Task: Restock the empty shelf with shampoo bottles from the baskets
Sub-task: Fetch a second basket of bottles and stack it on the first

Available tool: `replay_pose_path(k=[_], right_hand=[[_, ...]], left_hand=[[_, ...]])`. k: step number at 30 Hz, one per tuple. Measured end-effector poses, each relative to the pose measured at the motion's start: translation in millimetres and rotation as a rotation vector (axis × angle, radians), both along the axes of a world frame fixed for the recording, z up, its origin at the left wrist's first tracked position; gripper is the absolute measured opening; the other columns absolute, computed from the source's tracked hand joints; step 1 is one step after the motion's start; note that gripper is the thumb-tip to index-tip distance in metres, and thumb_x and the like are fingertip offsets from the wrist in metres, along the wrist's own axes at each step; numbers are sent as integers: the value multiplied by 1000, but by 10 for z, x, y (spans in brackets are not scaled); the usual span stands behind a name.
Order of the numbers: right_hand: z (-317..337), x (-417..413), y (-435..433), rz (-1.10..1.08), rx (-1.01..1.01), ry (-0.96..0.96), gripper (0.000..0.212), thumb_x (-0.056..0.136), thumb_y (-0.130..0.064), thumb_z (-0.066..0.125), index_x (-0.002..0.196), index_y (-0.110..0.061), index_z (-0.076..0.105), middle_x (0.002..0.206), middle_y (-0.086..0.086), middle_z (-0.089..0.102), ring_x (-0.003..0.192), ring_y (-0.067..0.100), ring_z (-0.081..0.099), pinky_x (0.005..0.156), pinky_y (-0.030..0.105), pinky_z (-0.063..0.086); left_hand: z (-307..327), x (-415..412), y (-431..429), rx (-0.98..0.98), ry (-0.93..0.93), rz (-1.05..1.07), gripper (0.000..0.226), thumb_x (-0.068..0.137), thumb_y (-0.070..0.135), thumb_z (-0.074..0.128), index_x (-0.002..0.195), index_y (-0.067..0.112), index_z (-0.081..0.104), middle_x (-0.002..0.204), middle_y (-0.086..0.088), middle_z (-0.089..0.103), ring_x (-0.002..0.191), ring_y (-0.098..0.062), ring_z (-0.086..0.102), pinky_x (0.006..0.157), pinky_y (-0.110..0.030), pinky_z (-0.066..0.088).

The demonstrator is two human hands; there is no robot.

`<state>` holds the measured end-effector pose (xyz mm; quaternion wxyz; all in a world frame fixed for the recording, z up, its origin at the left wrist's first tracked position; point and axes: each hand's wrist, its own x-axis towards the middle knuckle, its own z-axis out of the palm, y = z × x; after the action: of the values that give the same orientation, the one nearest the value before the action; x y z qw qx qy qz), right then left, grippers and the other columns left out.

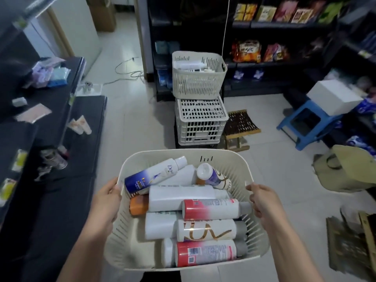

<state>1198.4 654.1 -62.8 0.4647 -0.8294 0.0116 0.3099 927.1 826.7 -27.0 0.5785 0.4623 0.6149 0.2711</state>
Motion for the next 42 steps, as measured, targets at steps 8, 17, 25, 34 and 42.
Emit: replay_pose_path(k=[8, 17, 25, 34, 42], right_hand=[[75, 1085, 1201, -62, 0, -38, 24, 102, -19, 44, 101, -5, 64, 58, 4, 46, 40, 14, 28, 38, 21, 21], [61, 2272, 2326, -62, 13, -29, 26, 103, -23, 43, 103, -6, 63, 57, 2, 44, 42, 14, 28, 41, 25, 22], [-184, 3415, 3273, 5, 2, -23, 32, 104, -31, 41, 101, -10, 65, 71, -5, 47, 56, 10, 34, 49, 26, 25], [-469, 4147, 4115, -57, 4, 16, 32, 103, -33, 42, 103, -10, 65, 68, -5, 46, 56, 10, 36, 48, 25, 25], [-799, 4548, 4588, -124, 3, 65, 31, 102, -37, 44, 97, -15, 65, 70, -6, 49, 58, 9, 39, 51, 24, 27]], left_hand=[[-229, 1143, 1453, 72, 58, -90, 28, 101, 13, 42, 89, 14, 67, 51, 1, 44, 39, -13, 24, 45, -18, 16], [-269, 2360, 2679, 127, 57, -80, 29, 101, 10, 41, 106, 29, 62, 57, -2, 44, 45, -17, 27, 45, -17, 19], [-452, 3283, 3484, 69, 21, -63, 25, 101, 17, 46, 93, 28, 67, 36, 11, 42, 34, -7, 22, 39, -9, 15], [-800, 4116, 4374, 53, 33, -13, 21, 100, 22, 50, 109, 32, 66, 46, 6, 50, 42, -10, 34, 45, -17, 23], [-1010, 4606, 4778, 31, 37, -35, 24, 100, 17, 48, 112, 25, 68, 90, -31, 60, 47, -6, 39, 47, -23, 29]])
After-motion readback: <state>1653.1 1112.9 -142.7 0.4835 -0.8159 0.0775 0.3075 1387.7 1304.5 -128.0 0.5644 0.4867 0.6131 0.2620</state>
